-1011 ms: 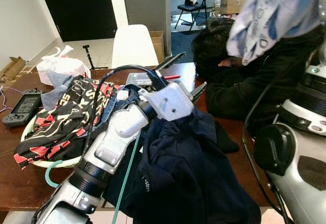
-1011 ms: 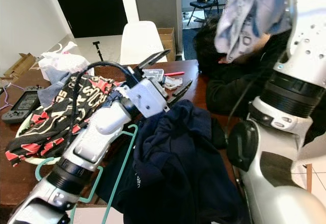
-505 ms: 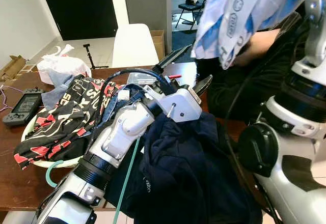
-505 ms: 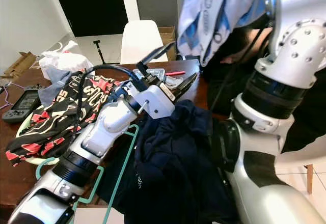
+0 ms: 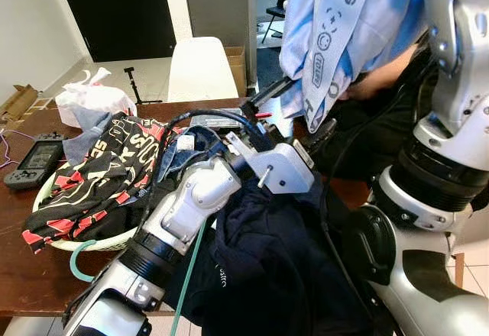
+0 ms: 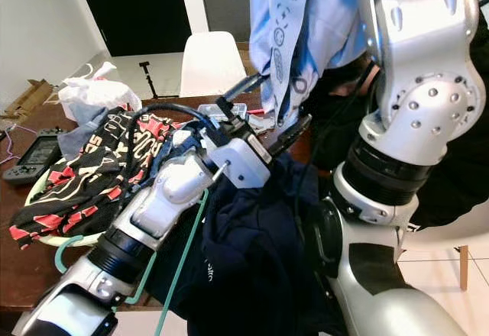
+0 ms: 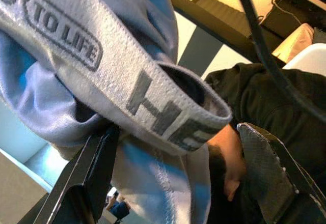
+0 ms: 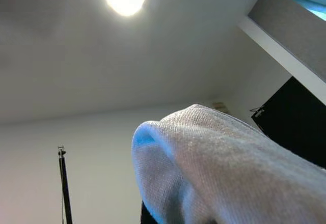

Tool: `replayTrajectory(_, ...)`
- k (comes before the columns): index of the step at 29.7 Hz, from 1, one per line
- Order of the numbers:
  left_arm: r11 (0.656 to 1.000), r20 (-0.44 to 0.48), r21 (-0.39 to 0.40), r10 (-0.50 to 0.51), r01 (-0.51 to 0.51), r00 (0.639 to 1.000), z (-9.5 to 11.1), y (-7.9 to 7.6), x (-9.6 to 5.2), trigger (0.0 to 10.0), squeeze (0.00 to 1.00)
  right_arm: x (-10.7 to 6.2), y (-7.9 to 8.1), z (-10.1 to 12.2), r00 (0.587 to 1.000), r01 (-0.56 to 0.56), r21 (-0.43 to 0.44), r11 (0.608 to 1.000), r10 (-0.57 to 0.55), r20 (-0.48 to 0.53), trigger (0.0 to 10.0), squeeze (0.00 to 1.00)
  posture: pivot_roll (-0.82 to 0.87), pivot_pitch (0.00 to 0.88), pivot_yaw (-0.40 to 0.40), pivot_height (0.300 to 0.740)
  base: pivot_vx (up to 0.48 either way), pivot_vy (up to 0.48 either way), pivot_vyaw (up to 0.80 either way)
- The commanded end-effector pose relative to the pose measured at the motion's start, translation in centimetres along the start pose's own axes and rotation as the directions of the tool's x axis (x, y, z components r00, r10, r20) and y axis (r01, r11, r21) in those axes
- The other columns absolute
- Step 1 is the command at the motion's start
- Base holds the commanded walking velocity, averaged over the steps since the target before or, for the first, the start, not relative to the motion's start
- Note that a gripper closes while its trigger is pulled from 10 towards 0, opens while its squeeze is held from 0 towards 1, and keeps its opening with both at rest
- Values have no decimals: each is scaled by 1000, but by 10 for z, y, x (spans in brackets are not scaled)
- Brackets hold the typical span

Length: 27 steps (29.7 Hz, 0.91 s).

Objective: Hang hanger

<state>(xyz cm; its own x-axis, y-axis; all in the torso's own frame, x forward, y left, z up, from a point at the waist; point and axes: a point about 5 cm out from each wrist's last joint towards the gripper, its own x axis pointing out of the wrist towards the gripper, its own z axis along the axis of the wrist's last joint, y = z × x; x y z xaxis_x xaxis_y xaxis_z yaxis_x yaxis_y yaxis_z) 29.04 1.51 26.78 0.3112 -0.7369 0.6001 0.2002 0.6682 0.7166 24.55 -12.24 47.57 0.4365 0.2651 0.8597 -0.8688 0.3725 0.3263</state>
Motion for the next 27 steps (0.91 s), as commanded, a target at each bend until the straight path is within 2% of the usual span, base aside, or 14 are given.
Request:
replayTrajectory(1,1000,13,-10,0,0,1000,3,-4,-1,10000,0,-3,0,-2,1000,7,-4,1000,-7,-10,0,0,-55,0,65,740,0,0,0)
replayTrajectory(8,1000,18,-18,0,0,1000,5,-6,-3,10000,0,-8,-6,3,998,56,-19,998,-56,3,0,0,-50,0,58,740,0,0,0)
replayTrajectory(13,1000,17,-18,18,-17,1000,9,-7,-4,10000,0,-16,-17,9,991,133,-99,986,-132,11,0,0,-44,0,49,740,0,0,0)
replayTrajectory(18,999,19,-14,34,-34,999,10,-4,-3,10000,0,-20,-19,9,987,158,-121,980,-159,3,0,0,-44,0,48,740,0,0,0)
replayTrajectory(19,999,19,-14,36,-36,999,11,-4,-3,6745,0,-18,-22,7,987,162,-122,979,-163,-1,0,0,-46,0,49,740,0,0,0)
replayTrajectory(20,999,20,-17,35,-35,999,11,-4,-3,0,0,-16,-24,5,987,162,-122,979,-164,-4,0,0,-49,0,50,740,0,0,0)
replayTrajectory(27,999,20,-25,32,-32,999,11,-4,-3,0,0,-15,-28,1,987,157,-121,980,-159,-12,0,0,-55,0,53,740,0,0,0)
